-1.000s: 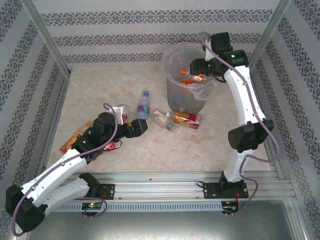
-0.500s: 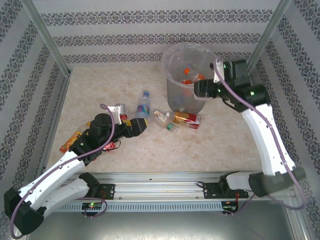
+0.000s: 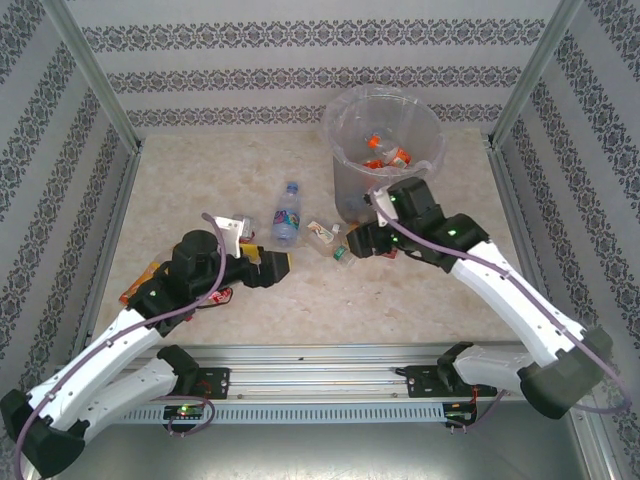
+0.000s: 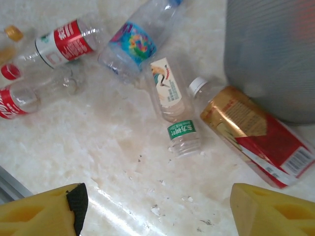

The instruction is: Put the plastic bottles in the bin

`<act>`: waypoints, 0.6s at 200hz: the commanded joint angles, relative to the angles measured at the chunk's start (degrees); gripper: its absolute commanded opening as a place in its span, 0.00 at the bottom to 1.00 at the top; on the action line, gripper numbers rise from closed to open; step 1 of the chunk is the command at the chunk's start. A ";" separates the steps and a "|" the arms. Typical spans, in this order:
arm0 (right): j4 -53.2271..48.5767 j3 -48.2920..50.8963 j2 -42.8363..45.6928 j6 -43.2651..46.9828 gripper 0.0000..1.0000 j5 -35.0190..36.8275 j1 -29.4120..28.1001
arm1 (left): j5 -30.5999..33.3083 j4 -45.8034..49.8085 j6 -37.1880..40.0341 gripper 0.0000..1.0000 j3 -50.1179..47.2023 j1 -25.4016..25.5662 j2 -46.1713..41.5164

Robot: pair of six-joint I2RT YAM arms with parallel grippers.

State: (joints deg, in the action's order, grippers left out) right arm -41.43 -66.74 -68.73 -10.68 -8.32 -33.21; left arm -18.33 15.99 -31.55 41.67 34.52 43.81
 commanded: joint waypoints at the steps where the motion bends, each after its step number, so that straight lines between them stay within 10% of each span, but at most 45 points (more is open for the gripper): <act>1: 7.25 2.08 -2.81 -1.22 0.75 2.40 -2.34 | 1.48 5.58 3.60 1.00 2.36 0.60 -3.13; 120: 11.40 -8.39 -30.85 2.76 0.72 8.14 -6.29 | 0.66 1.44 0.10 1.00 -0.79 0.63 -5.69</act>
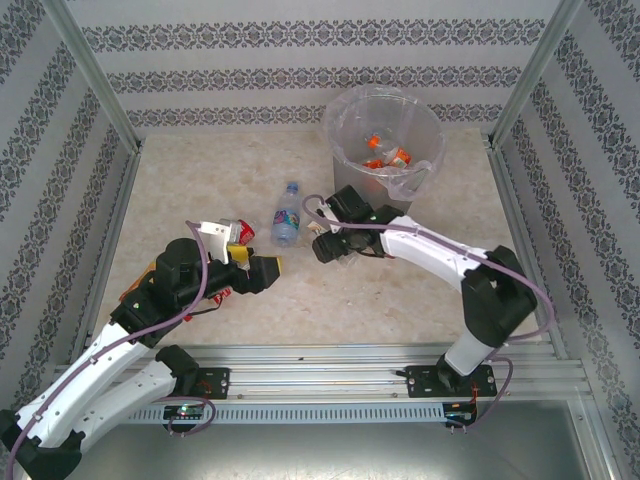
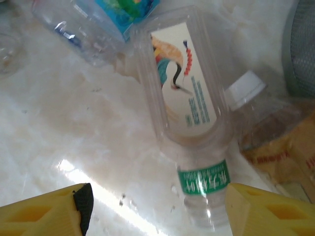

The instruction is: Put the plastic bottles in the bin

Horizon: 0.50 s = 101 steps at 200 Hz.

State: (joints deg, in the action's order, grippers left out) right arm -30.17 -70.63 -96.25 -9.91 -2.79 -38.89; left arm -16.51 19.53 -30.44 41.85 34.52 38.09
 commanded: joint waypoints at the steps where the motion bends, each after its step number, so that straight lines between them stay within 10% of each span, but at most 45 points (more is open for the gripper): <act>1: 0.09 -4.64 -3.51 2.04 0.72 2.65 -0.63 | -1.15 -2.12 -1.02 1.00 -0.97 0.63 0.05; 101: -3.75 -12.41 -15.47 5.37 0.72 5.74 -0.70 | -1.94 -3.62 -2.07 1.00 -2.17 0.63 -0.17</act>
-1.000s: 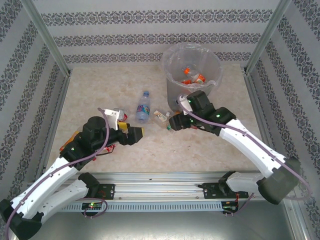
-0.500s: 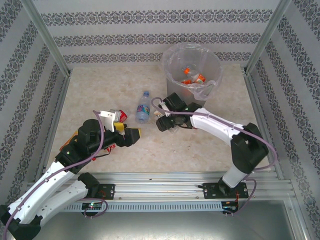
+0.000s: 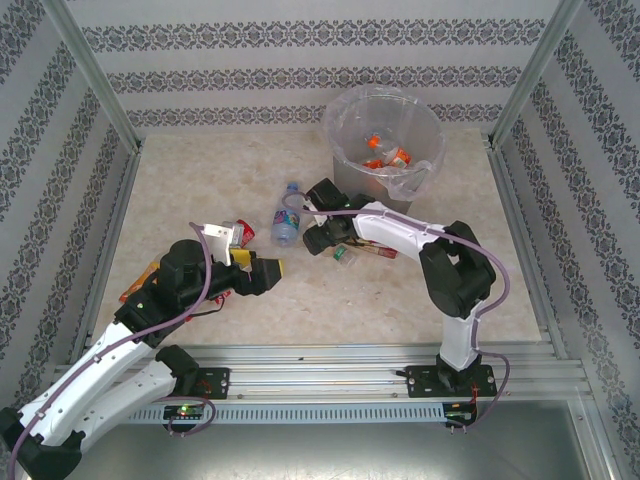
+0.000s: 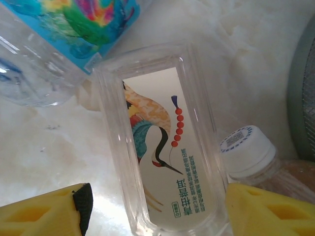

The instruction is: Put the plastic bottles in the bin

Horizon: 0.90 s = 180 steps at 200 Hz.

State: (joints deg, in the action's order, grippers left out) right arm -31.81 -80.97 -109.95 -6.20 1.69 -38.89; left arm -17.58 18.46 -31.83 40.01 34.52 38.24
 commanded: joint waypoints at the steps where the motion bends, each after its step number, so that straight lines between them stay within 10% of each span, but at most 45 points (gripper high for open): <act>1: -2.20 -2.13 -1.81 1.68 0.72 1.19 -0.72 | -0.83 -2.55 -0.64 1.00 -0.31 0.63 -0.25; 180: -4.40 -6.81 -7.73 4.31 0.72 3.27 -1.57 | -1.61 -3.86 -1.43 1.00 -0.65 0.72 0.11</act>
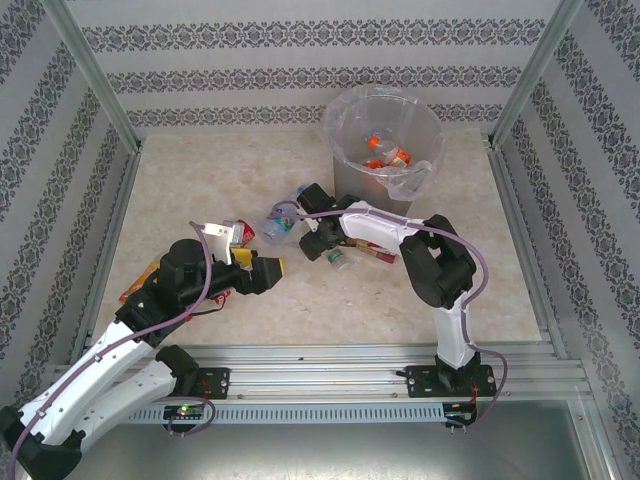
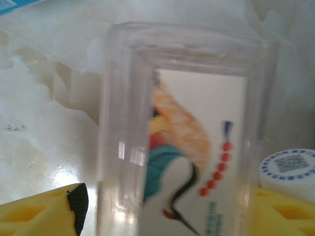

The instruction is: Put the plastic bottles in the bin

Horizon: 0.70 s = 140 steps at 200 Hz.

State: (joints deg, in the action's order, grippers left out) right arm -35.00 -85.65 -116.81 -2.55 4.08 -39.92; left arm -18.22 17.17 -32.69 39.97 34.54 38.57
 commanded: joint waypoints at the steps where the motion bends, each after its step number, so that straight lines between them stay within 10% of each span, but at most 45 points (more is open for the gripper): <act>1: -1.21 -2.15 -0.87 0.72 0.72 0.87 -0.53 | -0.96 -2.58 -0.60 1.00 -0.60 0.70 -0.23; 140: -1.42 2.41 18.31 -4.23 0.52 -6.28 -0.37 | -1.73 -10.72 -4.09 1.00 -2.40 0.74 -1.27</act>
State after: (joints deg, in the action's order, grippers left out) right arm -35.38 -84.16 -103.55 -4.38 1.30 -40.62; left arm -19.09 12.99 -34.35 38.72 34.54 38.48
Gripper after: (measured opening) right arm 0.540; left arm 0.998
